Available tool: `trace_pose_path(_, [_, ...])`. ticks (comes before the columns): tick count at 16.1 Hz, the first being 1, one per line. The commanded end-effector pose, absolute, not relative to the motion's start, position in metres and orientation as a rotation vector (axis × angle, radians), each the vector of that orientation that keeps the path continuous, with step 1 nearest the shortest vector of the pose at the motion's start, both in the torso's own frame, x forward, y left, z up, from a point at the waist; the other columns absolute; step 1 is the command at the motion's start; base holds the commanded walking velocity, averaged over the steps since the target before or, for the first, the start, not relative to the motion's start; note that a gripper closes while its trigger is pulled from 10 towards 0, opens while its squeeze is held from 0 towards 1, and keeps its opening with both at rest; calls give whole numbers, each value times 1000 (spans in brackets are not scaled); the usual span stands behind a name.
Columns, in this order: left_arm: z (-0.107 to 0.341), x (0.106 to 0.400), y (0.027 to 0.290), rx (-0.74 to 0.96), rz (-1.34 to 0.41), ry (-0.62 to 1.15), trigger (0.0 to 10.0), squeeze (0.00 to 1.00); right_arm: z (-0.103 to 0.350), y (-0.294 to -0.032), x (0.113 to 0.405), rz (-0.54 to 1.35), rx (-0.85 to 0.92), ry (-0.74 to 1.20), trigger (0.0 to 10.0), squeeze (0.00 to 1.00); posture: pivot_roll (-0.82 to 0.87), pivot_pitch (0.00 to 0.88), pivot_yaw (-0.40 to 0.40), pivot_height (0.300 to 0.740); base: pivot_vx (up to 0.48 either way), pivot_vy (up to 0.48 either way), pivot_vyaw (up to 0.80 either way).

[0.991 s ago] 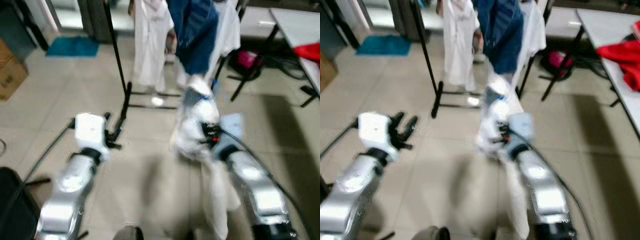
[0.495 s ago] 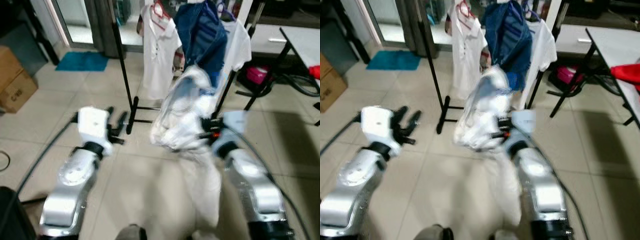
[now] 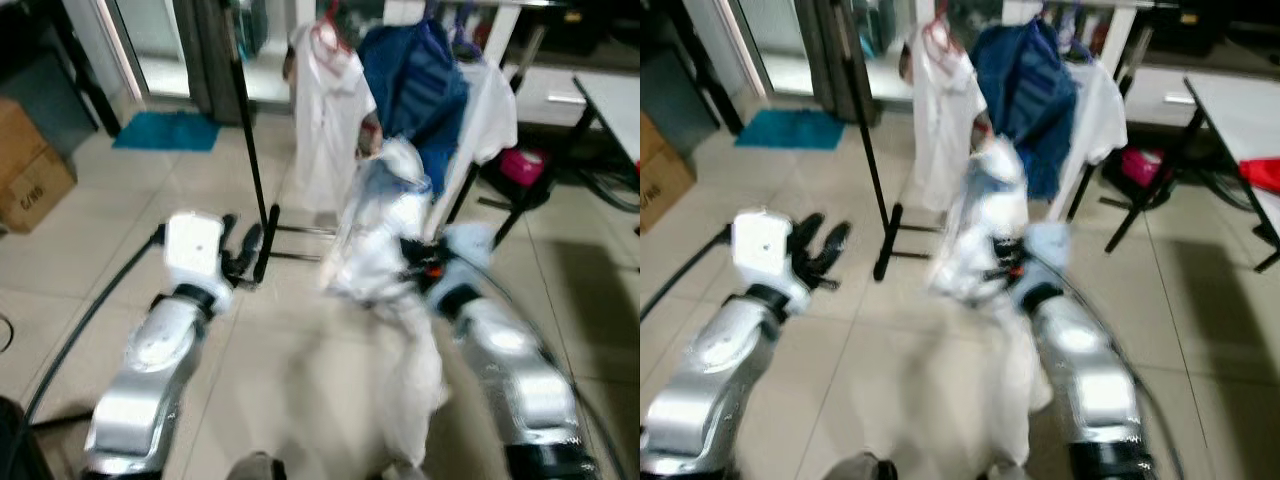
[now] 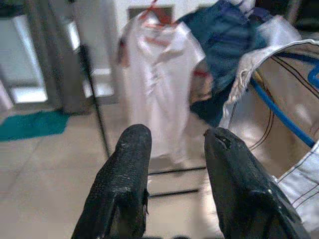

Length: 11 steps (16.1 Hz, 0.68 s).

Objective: Hang hanger

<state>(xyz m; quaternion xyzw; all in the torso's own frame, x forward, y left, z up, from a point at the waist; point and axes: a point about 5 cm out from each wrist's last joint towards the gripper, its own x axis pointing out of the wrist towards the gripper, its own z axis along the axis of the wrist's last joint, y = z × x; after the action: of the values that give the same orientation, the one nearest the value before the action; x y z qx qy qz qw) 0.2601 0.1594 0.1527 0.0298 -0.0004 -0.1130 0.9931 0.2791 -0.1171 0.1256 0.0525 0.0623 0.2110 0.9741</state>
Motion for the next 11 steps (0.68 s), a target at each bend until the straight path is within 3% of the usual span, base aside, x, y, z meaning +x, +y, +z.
trace_pose_path(1, [156,260,156,65,-232,-16,10000,0,143,-120,280,439,94,38,10000,0,-59,94,7,740,334,0,675])
trace_pose_path(4, [154,257,156,63,-227,-4,10000,0,145,-120,280,431,110,33,10000,0,-62,104,5,740,333,0,800])
trace_pose_path(11, [152,255,157,57,-230,10,10000,0,145,-124,279,409,188,59,10000,0,-69,111,14,740,332,0,0])
